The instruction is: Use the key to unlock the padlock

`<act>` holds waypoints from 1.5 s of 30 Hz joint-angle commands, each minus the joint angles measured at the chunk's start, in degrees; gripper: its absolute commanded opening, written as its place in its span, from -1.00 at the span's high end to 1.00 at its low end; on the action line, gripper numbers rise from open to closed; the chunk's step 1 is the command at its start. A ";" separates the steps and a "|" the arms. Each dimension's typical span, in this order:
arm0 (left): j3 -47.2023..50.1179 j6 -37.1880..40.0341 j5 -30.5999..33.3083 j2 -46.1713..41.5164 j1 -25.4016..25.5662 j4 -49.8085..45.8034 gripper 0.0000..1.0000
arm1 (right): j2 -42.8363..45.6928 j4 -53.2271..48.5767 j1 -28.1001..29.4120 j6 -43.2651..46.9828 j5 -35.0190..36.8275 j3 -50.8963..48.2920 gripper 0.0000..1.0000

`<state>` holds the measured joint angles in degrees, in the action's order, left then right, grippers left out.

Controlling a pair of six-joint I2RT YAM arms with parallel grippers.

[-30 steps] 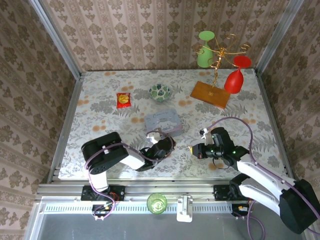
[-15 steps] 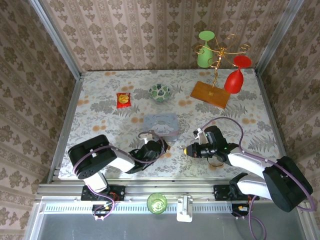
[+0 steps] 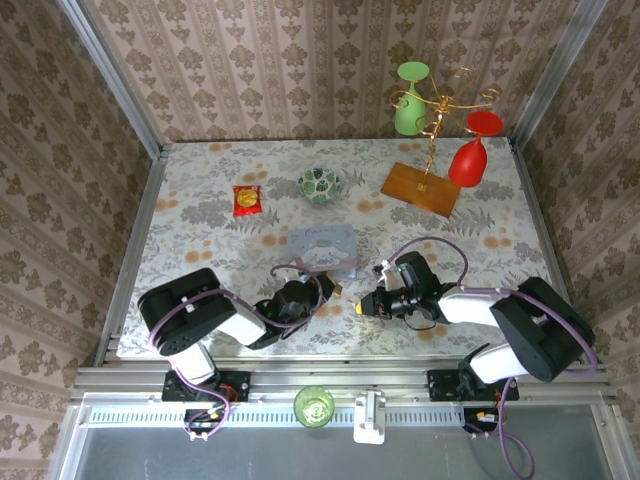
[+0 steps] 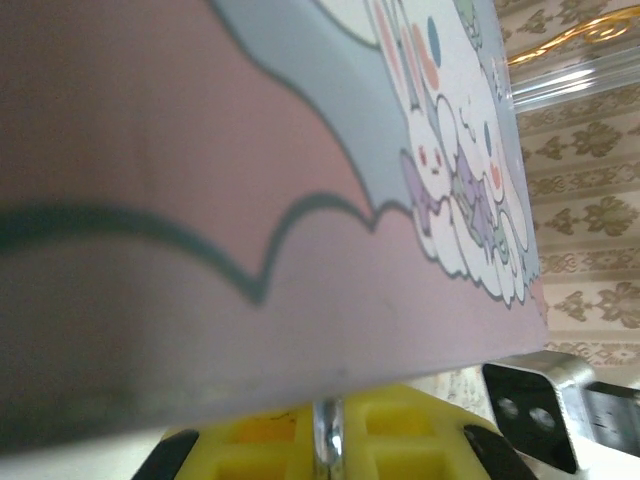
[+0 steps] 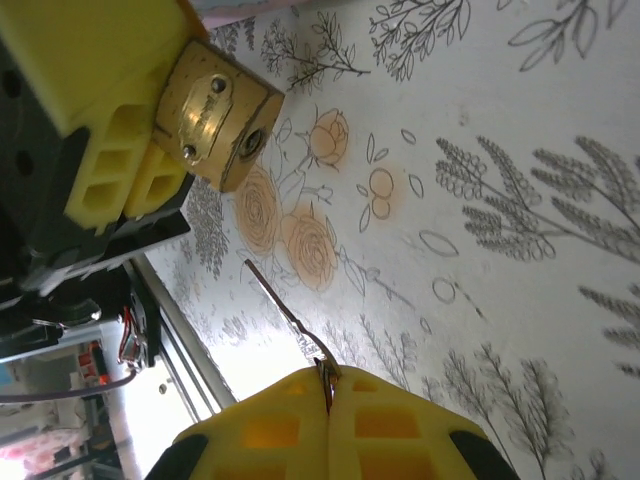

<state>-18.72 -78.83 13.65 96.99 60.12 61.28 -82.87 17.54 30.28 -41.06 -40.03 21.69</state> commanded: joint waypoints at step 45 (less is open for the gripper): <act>1.24 -3.05 -3.44 2.06 -0.74 12.78 1.00 | -13.33 18.37 -5.04 -6.97 -14.34 0.58 1.00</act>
<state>-16.21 -81.03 11.53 98.91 59.48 69.43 -98.02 36.42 25.61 -49.65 -52.40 22.61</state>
